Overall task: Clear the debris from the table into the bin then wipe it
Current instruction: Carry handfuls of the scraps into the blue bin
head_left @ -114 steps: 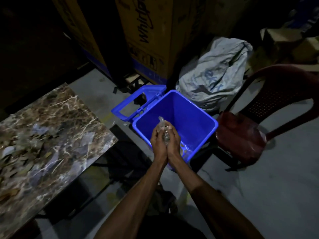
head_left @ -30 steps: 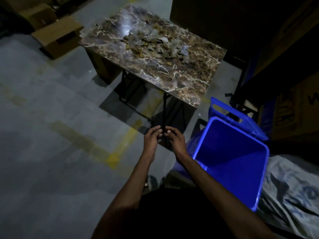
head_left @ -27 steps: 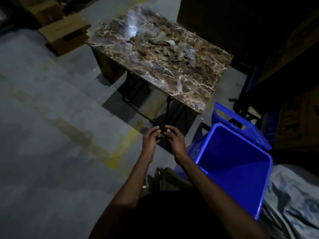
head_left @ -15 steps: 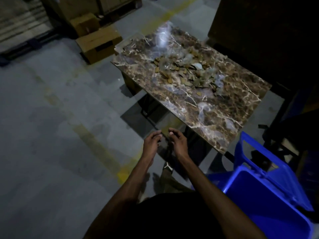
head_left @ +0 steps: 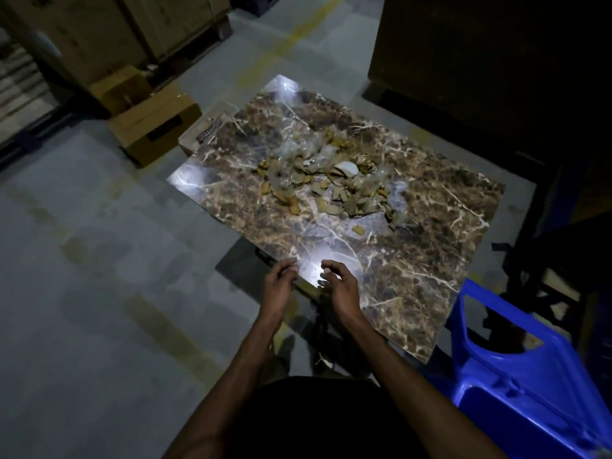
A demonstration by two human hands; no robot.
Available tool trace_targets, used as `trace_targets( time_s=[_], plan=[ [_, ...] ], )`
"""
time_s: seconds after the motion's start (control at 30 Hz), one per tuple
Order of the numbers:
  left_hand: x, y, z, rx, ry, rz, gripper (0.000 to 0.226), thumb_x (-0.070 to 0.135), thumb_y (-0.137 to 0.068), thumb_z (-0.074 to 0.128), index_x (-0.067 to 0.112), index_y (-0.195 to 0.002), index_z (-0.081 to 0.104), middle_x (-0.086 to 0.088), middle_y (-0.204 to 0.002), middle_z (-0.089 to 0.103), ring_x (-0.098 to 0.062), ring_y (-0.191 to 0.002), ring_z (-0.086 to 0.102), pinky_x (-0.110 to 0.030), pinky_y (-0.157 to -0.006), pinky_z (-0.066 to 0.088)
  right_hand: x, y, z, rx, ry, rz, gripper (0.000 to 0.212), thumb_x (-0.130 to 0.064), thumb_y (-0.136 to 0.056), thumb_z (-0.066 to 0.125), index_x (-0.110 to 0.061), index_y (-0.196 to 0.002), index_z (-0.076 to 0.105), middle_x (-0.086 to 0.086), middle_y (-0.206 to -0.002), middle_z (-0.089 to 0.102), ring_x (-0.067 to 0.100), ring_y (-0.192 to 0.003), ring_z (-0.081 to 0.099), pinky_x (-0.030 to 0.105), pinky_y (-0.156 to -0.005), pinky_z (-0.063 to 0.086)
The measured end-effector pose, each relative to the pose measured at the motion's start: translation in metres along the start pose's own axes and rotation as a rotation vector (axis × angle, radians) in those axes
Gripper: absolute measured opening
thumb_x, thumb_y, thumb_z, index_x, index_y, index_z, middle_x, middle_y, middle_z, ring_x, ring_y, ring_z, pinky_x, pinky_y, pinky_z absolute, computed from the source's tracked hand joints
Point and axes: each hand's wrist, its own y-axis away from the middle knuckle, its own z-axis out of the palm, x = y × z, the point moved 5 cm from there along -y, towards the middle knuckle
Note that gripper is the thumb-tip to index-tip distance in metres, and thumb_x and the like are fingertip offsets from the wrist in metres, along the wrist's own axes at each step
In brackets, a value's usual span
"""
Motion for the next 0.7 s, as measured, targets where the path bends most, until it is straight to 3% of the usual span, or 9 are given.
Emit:
trace_targets(
  time_s=[0.07, 0.2, 0.3, 0.47, 0.57, 0.7],
  plan=[
    [0.001, -0.018, 0.007, -0.006, 0.013, -0.025, 0.018, -0.001, -0.098, 0.060, 0.004, -0.113, 0.069, -0.005, -0.097, 0.070, -0.015, -0.085, 0.061, -0.015, -0.070, 0.051, 0.002, -0.011, -0.002, 0.030, -0.042, 0.051, 0.015, -0.026, -0.096, 0.062, -0.031, -0.103, 0.075, 0.003, -0.114, 0.073, 0.024, -0.100, 0.069, 0.045, -0.089, 0.053],
    [-0.001, -0.053, 0.027, -0.114, -0.052, -0.091, 0.018, 0.004, -0.097, 0.064, 0.019, -0.102, 0.073, -0.006, -0.086, 0.070, -0.026, -0.084, 0.063, -0.036, -0.077, 0.050, -0.010, -0.032, -0.004, 0.128, -0.104, 0.080, 0.022, -0.011, -0.102, 0.058, -0.025, -0.101, 0.075, 0.003, -0.113, 0.073, 0.027, -0.096, 0.069, 0.038, -0.081, 0.051],
    [0.010, -0.082, 0.041, -0.217, -0.109, -0.145, 0.016, 0.013, -0.096, 0.065, 0.024, -0.101, 0.076, -0.008, -0.089, 0.072, -0.025, -0.083, 0.066, -0.036, -0.074, 0.050, -0.026, -0.057, -0.003, 0.212, -0.152, 0.074, 0.023, -0.006, -0.101, 0.056, -0.021, -0.101, 0.074, 0.001, -0.109, 0.074, 0.024, -0.094, 0.068, 0.035, -0.079, 0.051],
    [0.039, -0.140, 0.069, -0.371, -0.144, -0.172, 0.015, 0.013, -0.097, 0.064, 0.020, -0.104, 0.075, -0.013, -0.085, 0.067, -0.025, -0.078, 0.060, -0.036, -0.070, 0.045, -0.055, -0.084, -0.008, 0.394, -0.189, 0.051, 0.020, -0.005, -0.102, 0.056, -0.017, -0.103, 0.073, 0.015, -0.113, 0.071, 0.031, -0.091, 0.066, 0.033, -0.073, 0.053],
    [0.044, -0.165, 0.085, -0.438, -0.184, -0.145, 0.016, 0.011, -0.097, 0.064, 0.018, -0.106, 0.075, -0.010, -0.079, 0.066, -0.025, -0.075, 0.058, -0.038, -0.071, 0.044, -0.063, -0.085, -0.014, 0.476, -0.170, 0.039, 0.018, -0.001, -0.103, 0.055, -0.008, -0.108, 0.071, 0.018, -0.108, 0.071, 0.025, -0.087, 0.065, 0.026, -0.068, 0.053],
    [0.042, -0.181, 0.103, -0.511, -0.266, -0.069, 0.017, 0.005, -0.099, 0.061, 0.011, -0.110, 0.072, -0.001, -0.085, 0.069, -0.019, -0.076, 0.061, -0.035, -0.072, 0.047, -0.057, -0.075, -0.014, 0.579, -0.111, 0.038, 0.018, 0.003, -0.102, 0.055, -0.007, -0.106, 0.070, 0.008, -0.105, 0.072, 0.009, -0.089, 0.070, 0.019, -0.077, 0.054]
  ],
)
